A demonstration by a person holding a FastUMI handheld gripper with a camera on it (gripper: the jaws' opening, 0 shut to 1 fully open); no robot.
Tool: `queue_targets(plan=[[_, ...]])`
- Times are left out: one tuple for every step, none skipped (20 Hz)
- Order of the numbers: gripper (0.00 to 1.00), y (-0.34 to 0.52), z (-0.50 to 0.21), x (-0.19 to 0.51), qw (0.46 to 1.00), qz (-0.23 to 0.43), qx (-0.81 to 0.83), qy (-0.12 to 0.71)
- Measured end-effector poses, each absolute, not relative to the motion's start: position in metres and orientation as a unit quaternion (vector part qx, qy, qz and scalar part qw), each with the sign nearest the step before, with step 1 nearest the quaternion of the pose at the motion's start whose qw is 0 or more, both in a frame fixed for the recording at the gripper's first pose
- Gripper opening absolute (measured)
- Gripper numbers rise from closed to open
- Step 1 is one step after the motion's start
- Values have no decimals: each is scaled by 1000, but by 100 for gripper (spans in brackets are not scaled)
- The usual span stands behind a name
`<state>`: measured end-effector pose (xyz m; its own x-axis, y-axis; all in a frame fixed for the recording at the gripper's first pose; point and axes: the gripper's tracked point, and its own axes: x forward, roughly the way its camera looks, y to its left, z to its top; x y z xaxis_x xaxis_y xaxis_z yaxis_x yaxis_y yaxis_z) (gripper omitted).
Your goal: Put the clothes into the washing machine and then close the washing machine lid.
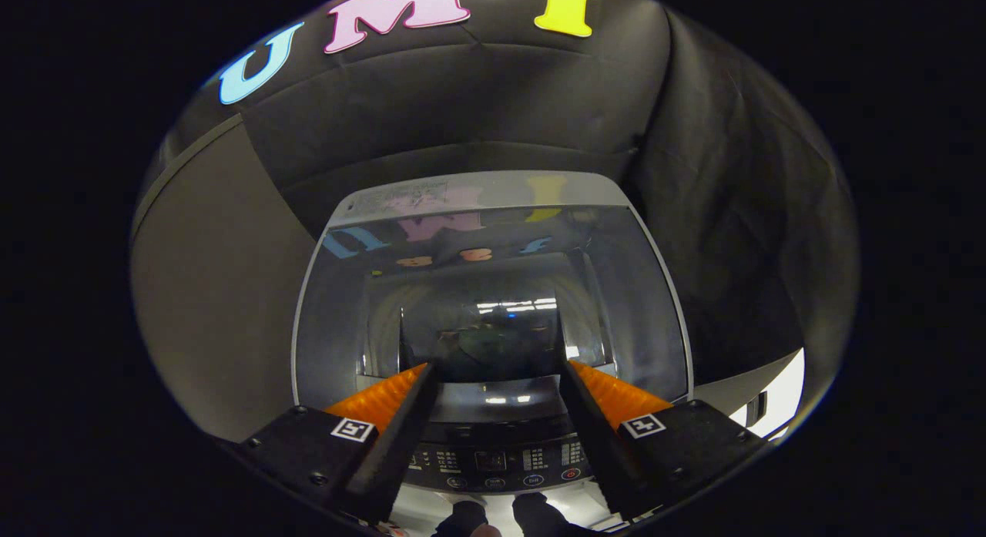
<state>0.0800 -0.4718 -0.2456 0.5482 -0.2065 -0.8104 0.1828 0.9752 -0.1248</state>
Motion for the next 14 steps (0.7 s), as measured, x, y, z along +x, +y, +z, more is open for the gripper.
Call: queue_targets(plan=[[100, -473, -245, 81, 879, -111, -15, 463], [100, -473, -243, 82, 879, -112, -18, 462], [100, -473, -241, 83, 881, -111, -18, 460], [100, -472, -237, 87, 883, -110, -18, 455], [100, -471, -231, 91, 887, -110, -21, 449], [100, -472, -222, 95, 891, -108, -25, 440], [100, -472, -209, 101, 897, -107, -28, 427], [100, -471, -195, 110, 906, -106, -32, 409], [100, -472, -179, 118, 914, -105, -37, 390], [100, -472, -161, 125, 922, -105, -40, 369], [100, -473, -142, 132, 931, -106, -44, 347], [99, -468, -127, 142, 938, -106, -48, 325], [99, -466, -109, 148, 946, -104, -50, 302], [99, -465, -91, 155, 953, -104, -52, 280]])
